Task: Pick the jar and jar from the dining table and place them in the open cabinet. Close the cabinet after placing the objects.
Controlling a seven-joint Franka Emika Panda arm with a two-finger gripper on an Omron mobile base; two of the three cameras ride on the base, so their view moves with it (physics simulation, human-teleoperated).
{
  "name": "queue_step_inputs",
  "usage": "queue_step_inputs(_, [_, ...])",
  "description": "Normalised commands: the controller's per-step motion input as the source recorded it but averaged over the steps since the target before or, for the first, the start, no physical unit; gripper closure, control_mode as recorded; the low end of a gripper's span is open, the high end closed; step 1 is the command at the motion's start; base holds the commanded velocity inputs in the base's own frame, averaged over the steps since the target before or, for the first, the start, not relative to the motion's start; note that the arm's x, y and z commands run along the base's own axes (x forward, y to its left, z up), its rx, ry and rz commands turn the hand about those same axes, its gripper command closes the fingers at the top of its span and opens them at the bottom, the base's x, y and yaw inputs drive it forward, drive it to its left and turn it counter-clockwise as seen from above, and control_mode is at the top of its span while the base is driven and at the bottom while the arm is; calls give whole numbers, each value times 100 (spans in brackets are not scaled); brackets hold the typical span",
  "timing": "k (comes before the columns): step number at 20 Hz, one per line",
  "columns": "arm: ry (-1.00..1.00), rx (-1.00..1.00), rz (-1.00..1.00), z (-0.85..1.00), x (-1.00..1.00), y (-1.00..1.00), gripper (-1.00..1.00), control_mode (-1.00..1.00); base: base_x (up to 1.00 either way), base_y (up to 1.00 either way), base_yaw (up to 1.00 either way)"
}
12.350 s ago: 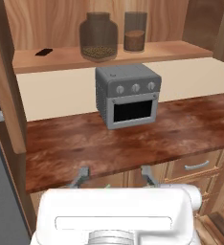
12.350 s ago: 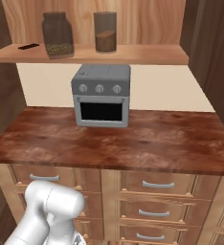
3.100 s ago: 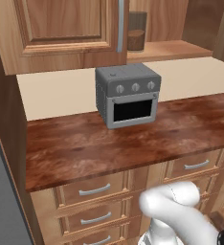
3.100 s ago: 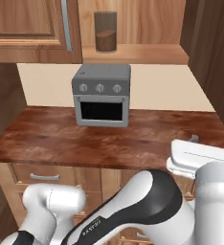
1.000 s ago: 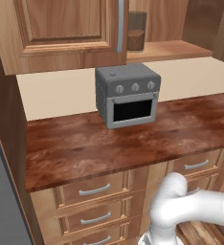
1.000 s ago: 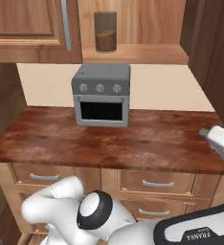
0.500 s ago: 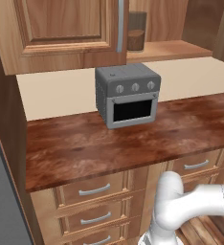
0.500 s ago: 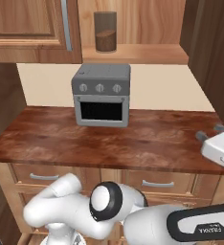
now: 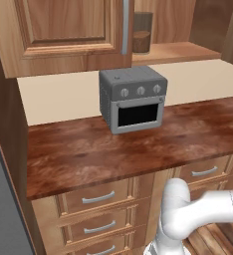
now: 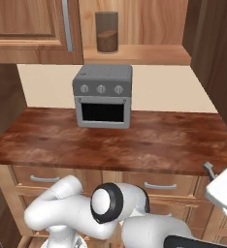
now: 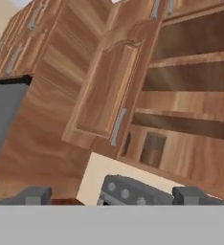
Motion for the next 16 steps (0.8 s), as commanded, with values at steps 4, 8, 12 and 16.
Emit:
queue_step_inputs(4, [5,-4,-61,-22,23,-100,-100,-100,0,0,0])
queue_step_inputs(8, [21,21,-43,0,34,-100,-100,-100,0,0,0])
queue_step_inputs(12, [3,7,-17,0,65,-85,-100,-100,0,0,0])
queue_step_inputs(16, [-6,9,0,1,68,-76,-100,-100,0,0,0])
